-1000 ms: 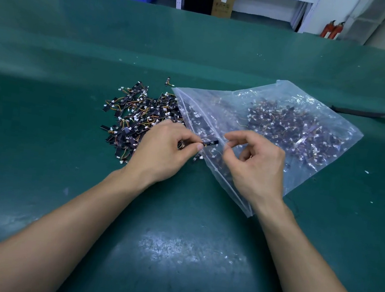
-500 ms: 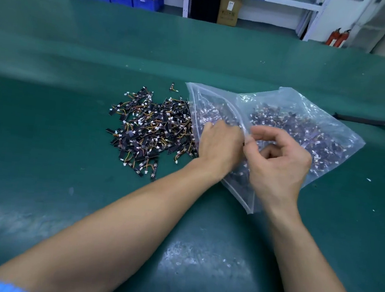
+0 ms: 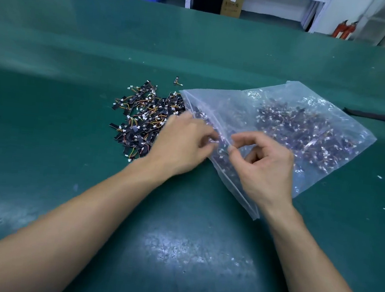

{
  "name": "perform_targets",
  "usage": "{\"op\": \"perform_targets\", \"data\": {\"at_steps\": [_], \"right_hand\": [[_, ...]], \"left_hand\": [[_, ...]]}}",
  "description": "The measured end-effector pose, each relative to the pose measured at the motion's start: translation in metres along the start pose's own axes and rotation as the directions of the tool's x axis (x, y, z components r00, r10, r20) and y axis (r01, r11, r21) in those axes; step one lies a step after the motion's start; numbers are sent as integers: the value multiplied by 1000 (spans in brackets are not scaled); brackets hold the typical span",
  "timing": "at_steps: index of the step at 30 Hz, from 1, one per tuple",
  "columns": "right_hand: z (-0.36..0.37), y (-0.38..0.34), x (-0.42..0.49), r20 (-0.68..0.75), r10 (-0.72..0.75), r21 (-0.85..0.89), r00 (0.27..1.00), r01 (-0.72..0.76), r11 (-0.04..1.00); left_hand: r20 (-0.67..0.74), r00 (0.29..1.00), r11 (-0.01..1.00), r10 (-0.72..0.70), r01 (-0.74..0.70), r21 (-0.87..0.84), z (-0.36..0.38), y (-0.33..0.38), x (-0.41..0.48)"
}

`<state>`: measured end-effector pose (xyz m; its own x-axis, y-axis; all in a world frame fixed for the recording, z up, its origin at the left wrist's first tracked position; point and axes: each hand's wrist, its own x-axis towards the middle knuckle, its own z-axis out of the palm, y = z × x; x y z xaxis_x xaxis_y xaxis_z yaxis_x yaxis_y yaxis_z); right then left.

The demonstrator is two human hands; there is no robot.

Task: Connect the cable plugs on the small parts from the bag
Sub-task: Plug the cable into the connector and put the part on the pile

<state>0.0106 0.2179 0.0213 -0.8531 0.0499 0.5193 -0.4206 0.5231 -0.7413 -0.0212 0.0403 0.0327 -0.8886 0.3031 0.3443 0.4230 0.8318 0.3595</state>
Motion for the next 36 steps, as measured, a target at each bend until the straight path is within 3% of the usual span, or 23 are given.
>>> {"op": "perform_targets", "data": {"at_steps": [3,8,15,24,30,36], "right_hand": [[5,7,-3,130,27,-68,991,-18,997],[11,12,-7,306,74,-160,949,-26,987],[13,11,-8,287,122,-147,950,-82,986],[12,11,-8,285,159,-141,945,-123,982],[12,9,-8,277,165,-147,947,-128,981],[12,10,-8,264,193,-139,945,-160,977]], "left_hand": [[-59,994,996,-93,93,-10,-12,-31,-19],[8,987,986,-159,159,42,-17,-49,-33],[23,988,982,-152,148,119,-12,-41,-31],[-8,984,980,-180,180,90,-19,-45,-38],[-102,969,970,-225,233,74,-26,-45,-39],[-174,964,949,-201,235,208,-38,-46,-39]]}}
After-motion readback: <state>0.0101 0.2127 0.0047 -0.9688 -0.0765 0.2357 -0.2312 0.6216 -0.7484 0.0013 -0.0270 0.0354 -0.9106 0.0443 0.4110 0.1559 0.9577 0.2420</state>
